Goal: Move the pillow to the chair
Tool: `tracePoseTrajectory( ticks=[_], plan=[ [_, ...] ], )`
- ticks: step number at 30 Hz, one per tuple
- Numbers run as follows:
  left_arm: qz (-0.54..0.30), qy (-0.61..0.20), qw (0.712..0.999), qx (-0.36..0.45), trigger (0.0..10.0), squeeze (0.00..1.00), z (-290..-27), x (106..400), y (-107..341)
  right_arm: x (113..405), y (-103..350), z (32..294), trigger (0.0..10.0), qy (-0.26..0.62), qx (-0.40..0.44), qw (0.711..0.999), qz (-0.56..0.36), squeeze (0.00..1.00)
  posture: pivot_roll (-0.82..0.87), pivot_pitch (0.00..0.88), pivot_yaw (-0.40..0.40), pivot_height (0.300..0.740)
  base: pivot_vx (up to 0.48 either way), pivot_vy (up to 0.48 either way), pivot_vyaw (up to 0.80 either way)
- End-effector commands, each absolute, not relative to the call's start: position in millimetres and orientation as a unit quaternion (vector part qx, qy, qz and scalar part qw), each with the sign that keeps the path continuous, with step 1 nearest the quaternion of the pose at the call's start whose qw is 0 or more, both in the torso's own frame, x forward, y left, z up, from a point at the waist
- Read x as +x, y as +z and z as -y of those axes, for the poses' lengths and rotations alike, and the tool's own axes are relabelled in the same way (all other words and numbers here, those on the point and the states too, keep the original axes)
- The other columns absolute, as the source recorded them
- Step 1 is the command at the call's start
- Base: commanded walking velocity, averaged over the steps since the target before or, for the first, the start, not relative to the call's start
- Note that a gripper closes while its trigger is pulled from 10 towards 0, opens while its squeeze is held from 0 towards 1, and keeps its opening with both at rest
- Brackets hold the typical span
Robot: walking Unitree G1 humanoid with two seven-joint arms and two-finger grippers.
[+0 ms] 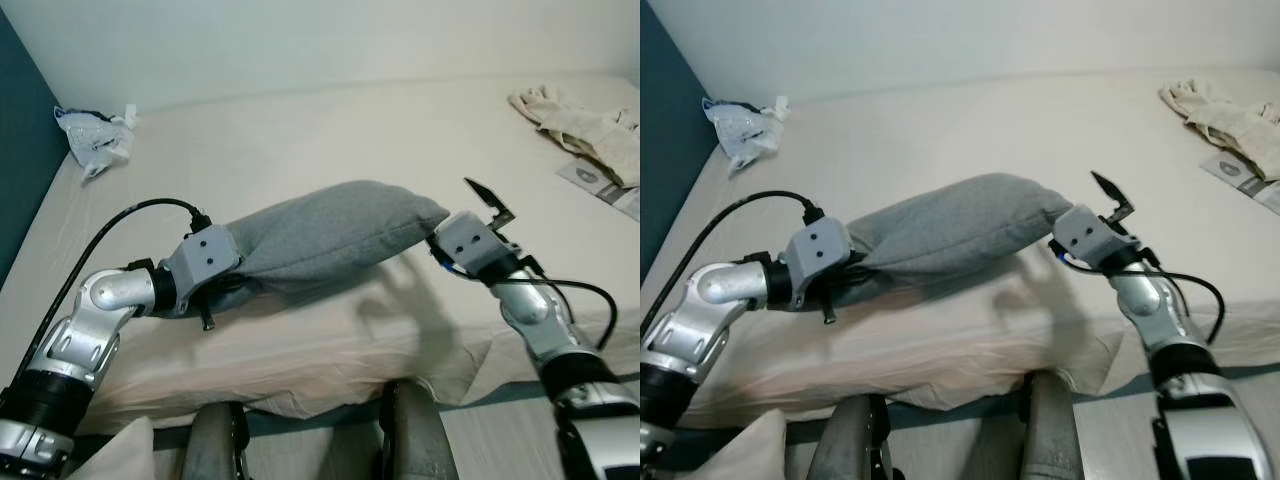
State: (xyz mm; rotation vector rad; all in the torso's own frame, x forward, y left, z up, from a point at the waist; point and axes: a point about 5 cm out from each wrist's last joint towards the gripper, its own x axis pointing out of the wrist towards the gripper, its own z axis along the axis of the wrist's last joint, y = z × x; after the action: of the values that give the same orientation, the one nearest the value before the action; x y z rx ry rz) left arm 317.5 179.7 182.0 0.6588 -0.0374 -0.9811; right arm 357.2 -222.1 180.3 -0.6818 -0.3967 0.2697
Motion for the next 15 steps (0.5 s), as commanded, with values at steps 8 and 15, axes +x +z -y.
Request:
tracePoseTrajectory(
  ticks=[8,15],
  plan=[
    [0.024,-0.485,0.813,0.321,0.0,0.0,-171,318,186,373,172,190,10.0,0.243,-0.302,0.914,0.114,1.0,0.06,0.146,0.041,0.575,0.0,0.0,0.0],
    [0.016,-0.489,0.81,0.323,0.0,0.0,-172,315,182,367,160,158,10.0,0.427,-0.285,0.856,0.058,1.0,0.07,0.146,0.026,0.575,0.0,0.0,0.0]
  ],
)
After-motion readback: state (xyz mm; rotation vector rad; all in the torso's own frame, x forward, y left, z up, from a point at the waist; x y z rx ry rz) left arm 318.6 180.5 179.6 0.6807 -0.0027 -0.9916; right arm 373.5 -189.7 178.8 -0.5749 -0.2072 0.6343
